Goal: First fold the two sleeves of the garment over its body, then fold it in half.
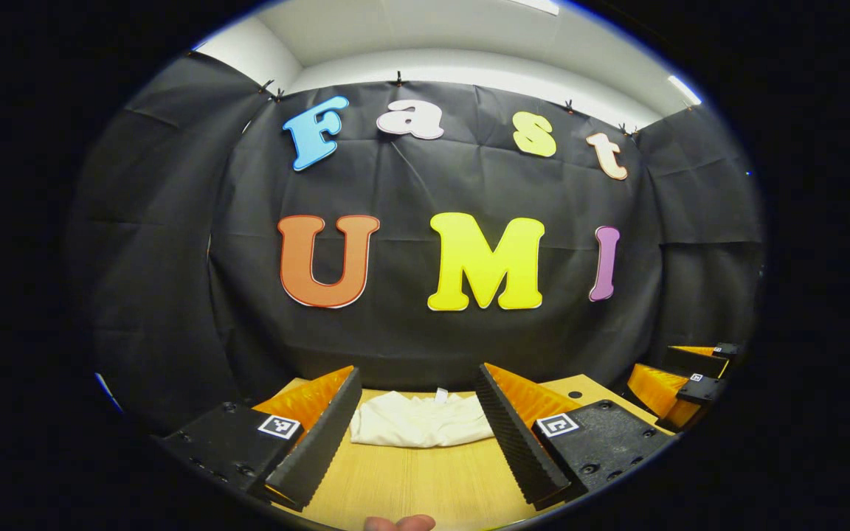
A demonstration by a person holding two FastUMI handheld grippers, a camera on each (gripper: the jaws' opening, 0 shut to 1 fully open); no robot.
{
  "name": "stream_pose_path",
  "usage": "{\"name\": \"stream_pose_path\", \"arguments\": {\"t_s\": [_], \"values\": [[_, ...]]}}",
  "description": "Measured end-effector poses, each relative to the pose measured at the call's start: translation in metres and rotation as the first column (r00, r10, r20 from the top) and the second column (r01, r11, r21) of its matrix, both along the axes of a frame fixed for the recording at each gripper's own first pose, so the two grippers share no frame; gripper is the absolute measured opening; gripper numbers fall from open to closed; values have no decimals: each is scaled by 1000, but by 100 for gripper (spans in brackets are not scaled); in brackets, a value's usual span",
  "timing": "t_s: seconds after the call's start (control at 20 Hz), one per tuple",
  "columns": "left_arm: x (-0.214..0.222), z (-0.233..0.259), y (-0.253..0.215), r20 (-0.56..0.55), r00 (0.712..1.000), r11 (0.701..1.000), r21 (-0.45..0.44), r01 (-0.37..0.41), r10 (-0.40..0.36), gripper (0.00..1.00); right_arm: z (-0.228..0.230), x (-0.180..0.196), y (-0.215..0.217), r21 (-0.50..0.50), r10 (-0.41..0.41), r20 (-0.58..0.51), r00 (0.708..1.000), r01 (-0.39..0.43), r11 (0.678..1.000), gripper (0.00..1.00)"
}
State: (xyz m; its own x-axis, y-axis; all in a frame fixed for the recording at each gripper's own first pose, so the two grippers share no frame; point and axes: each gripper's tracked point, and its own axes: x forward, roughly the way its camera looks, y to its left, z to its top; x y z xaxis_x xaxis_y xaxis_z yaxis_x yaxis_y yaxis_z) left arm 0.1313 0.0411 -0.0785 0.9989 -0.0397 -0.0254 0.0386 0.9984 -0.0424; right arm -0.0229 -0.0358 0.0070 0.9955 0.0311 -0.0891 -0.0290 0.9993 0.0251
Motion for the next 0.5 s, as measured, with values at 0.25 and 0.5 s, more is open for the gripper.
{"name": "stream_pose_path", "arguments": {"t_s": [0.25, 0.5], "values": [[-2, 0, -2, 8, 1000, 1000, 8, -6, 5, 100, -2, 0, -4, -3, 1, 9, 1000, -1, 1000, 86], [-1, -3, -5, 4, 1000, 1000, 15, -4, 4, 100, 5, 0, -8, 9, -8, 33, 999, 7, 1000, 86]]}}
